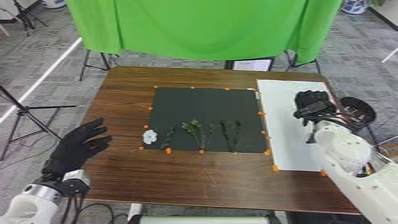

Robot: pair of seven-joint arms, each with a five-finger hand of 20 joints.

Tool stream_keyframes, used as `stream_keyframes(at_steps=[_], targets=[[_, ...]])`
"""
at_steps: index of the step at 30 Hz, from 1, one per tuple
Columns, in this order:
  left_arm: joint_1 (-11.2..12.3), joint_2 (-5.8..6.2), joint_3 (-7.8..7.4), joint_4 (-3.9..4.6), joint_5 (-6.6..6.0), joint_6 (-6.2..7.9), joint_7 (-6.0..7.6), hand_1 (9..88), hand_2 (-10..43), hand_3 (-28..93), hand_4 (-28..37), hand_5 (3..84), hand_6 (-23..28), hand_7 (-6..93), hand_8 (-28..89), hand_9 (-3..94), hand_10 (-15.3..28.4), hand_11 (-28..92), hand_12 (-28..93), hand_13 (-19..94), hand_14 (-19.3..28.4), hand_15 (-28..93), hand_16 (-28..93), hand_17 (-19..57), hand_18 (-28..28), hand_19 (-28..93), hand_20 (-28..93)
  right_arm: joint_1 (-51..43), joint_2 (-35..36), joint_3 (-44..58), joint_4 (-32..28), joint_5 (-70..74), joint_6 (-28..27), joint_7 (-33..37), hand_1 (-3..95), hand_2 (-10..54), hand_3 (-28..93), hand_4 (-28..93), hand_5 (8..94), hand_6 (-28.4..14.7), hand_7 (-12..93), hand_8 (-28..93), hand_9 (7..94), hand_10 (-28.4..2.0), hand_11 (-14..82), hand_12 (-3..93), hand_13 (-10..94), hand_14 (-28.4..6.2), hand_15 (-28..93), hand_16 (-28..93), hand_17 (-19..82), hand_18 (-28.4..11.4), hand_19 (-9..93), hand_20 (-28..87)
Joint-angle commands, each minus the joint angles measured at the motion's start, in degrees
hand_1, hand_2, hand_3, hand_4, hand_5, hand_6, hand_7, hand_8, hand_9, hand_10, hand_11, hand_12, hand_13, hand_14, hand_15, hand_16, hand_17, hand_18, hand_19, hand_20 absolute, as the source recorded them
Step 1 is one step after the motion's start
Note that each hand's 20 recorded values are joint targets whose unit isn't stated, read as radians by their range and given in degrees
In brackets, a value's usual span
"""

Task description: Arrange flowers

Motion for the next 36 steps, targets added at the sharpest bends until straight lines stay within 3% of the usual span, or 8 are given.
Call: stream_keyframes(at_steps=[1, 8, 14, 28, 36], targets=[[-0.6, 0.14, 0.04, 0.2, 0.24, -0.2, -0.76, 25.9, -2.6, 72, -28.3, 30.3, 5.7, 22.4, -12, 25.2, 13.5, 29, 15, 23, 17.8, 42, -5, -7.6, 22.4, 47, 5, 12.8, -7.5, -9.5, -3.4, 0.3, 3.3, -7.3, 46.1, -9.2, 85, -28, 63.3, 3.6, 56, 3, 79.7, -6.3, 27.5, 51.5, 69, -5.2, 67, 32, 27, -16.3, 73, 41], [-0.8, 0.64, 0.68, 0.26, 0.2, 0.04, -0.57, 25.9, -2.6, 72, -28.3, 30.3, 5.7, 22.5, -12, 25.2, 13.5, 29, 15, 23, 17.8, 42, -5, -7.6, 22.4, 47, 6, 22.5, -14.7, -19.4, -1.0, -0.5, 3.8, -16.0, 46.0, -9.3, 85, -28, 65.0, 3.5, 55, 4, 79.6, -6.3, 27.1, 51.8, 69, -4.9, 66, 33, 26, -16.1, 72, 41], [-1.1, 0.92, 1.15, 0.29, 0.28, 0.03, -0.55, 26.0, -2.5, 72, -28.3, 30.3, 5.8, 22.5, -12, 25.2, 13.5, 29, 14, 23, 17.9, 42, -5, -7.6, 22.4, 47, 5, 26.8, -20.2, -25.9, 2.5, -3.1, 3.2, -19.4, 45.7, -9.3, 85, -28, 65.1, 3.6, 54, 5, 79.3, -6.1, 26.7, 51.8, 68, -4.7, 66, 33, 26, -16.0, 72, 41], [-2.1, 1.59, 1.77, 0.59, 0.26, 0.31, -0.27, 25.8, -2.6, 72, -28.3, 29.9, 5.7, 22.4, -12, 24.5, 13.2, 29, 15, 23, 17.8, 42, -5, -7.6, 22.4, 47, 5, 28.2, -29.4, -30.5, 12.0, -8.3, 1.5, -19.0, 45.4, -9.4, 85, -28, 65.0, 3.9, 54, 5, 79.2, -5.7, 26.5, 51.5, 68, -4.6, 66, 34, 26, -15.9, 72, 41], [-3.1, 2.32, 2.67, 0.97, 0.07, 0.54, 0.36, 25.9, -2.7, 72, -28.3, 29.8, 5.7, 22.4, -12, 24.4, 13.1, 29, 15, 23, 17.9, 42, -5, -7.6, 22.4, 47, 6, 28.5, -33.2, -32.0, 15.0, -10.0, 3.6, -19.1, 45.4, -9.4, 85, -28, 64.7, 3.9, 54, 5, 79.0, -5.7, 26.5, 51.6, 68, -4.5, 66, 34, 26, -15.9, 71, 41]])
